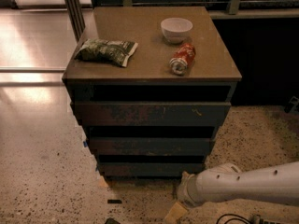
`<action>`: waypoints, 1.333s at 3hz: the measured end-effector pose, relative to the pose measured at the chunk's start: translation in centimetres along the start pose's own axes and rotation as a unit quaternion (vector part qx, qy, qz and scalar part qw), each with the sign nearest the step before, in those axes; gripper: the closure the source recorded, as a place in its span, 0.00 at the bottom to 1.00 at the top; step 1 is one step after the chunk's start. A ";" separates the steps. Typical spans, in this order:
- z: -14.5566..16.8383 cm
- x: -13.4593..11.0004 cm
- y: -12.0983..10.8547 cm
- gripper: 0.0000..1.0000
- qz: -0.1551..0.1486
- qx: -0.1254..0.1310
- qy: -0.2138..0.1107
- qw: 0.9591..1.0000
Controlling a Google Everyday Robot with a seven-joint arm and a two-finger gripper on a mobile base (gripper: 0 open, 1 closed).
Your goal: Open bottom drawer
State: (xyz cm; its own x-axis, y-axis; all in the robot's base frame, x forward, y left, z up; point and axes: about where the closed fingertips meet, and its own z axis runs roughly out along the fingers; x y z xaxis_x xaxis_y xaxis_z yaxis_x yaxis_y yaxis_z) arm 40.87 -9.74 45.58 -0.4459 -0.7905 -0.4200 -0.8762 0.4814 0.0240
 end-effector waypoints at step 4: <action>10.2 1.6 -2.4 0.00 -0.038 -0.090 -0.002 0.995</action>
Offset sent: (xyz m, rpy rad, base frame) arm 0.0290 0.0026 -0.0752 0.0616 0.0679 0.0991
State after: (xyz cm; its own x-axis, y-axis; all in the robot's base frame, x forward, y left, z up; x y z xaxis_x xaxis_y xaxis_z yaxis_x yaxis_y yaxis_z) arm 44.14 -8.30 35.56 -0.3758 -0.8203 -0.4312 -0.9264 0.3436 0.1539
